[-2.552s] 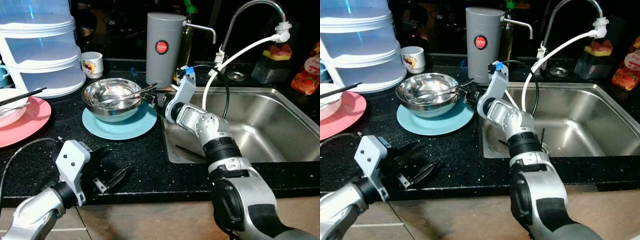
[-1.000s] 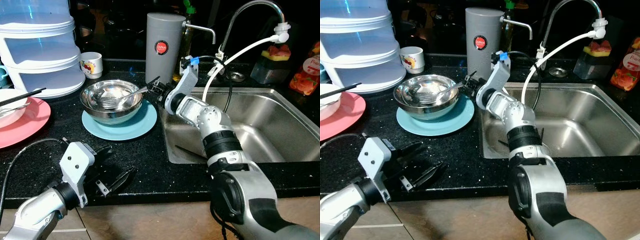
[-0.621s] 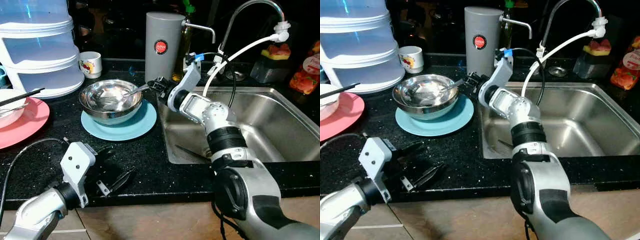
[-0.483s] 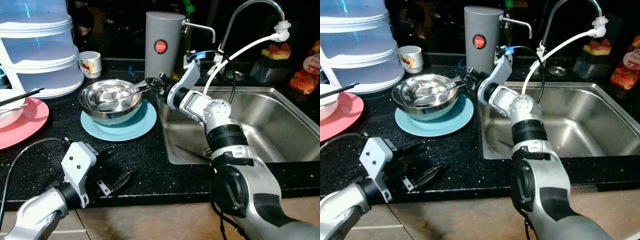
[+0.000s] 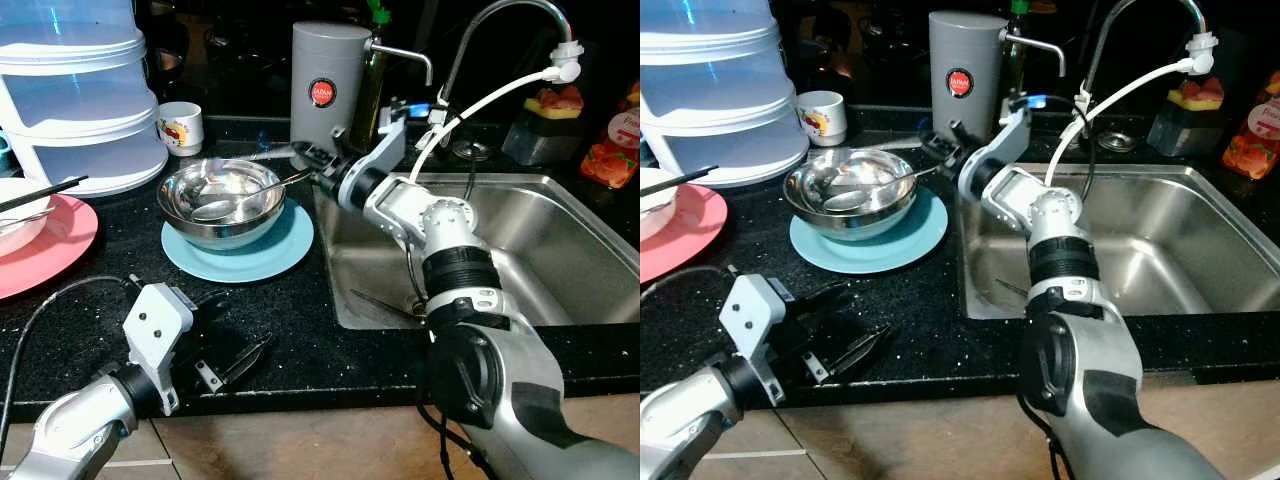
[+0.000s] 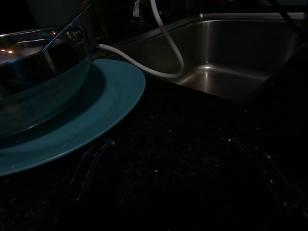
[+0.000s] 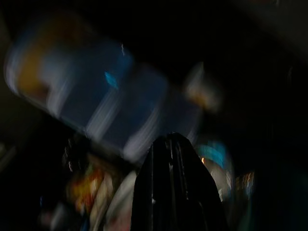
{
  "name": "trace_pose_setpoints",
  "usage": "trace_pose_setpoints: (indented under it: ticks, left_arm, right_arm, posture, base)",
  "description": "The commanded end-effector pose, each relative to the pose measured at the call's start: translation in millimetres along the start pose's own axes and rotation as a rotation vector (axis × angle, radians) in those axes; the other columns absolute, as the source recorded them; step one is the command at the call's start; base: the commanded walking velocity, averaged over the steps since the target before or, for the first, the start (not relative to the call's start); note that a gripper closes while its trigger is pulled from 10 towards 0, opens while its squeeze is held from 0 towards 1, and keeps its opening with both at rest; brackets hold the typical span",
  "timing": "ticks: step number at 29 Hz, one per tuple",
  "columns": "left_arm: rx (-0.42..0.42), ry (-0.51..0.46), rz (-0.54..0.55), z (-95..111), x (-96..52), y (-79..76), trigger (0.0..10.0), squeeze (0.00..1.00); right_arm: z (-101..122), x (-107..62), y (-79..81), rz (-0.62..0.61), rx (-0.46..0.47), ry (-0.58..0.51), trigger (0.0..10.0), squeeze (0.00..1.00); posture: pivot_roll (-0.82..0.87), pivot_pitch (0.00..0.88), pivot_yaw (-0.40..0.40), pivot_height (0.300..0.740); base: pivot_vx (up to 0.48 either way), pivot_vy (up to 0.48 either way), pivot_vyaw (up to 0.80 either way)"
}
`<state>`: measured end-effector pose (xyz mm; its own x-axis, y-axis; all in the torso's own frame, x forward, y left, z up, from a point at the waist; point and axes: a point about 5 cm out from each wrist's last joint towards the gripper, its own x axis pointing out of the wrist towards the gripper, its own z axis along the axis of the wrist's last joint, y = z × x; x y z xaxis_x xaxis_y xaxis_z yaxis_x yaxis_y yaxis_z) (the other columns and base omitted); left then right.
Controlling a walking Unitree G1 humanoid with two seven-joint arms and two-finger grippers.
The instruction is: Kitchen organization
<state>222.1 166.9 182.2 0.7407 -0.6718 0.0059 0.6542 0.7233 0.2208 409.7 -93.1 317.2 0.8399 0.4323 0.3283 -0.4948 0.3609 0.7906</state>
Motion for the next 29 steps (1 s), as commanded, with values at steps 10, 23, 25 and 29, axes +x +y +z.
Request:
trace_pose_setpoints:
  ticks: [10, 23, 25, 29]
  left_arm:
    - [-0.076, 0.055, -0.060, -15, 7.1, -11.9, 10.0, 0.00]
    - [-0.093, -0.030, -0.135, 3, 46.6, -5.4, 10.0, 0.00]
    - [-0.087, -0.036, -0.139, 6, 52.7, -2.7, 10.0, 0.00]
    - [-0.058, -0.047, -0.189, 17, 73.6, 2.8, 10.0, 0.00]
  right_arm:
    - [83, -16.6, 27.3, 0.185, 0.081, -0.372, 0.0, 0.00]
    - [134, -59.5, -0.9, -0.147, -0.465, -0.729, 0.0, 0.00]
    - [134, -61.1, -3.5, -0.178, -0.528, -0.728, 0.0, 0.00]
    - [127, -64.2, -12.6, -0.282, -0.779, -0.687, 0.0, 0.00]
  posture:
    - [0.06, 0.057, -0.045, 0.740]
    - [0.05, 0.043, -0.042, 0.740]
    - [0.05, 0.040, -0.039, 0.740]
    - [0.04, 0.028, -0.026, 0.740]
  base:
    - [0.000, 0.000, 0.00]
    - [0.000, 0.000, 0.00]
    - [0.000, 0.000, 0.00]
    - [0.000, 0.000, 0.00]
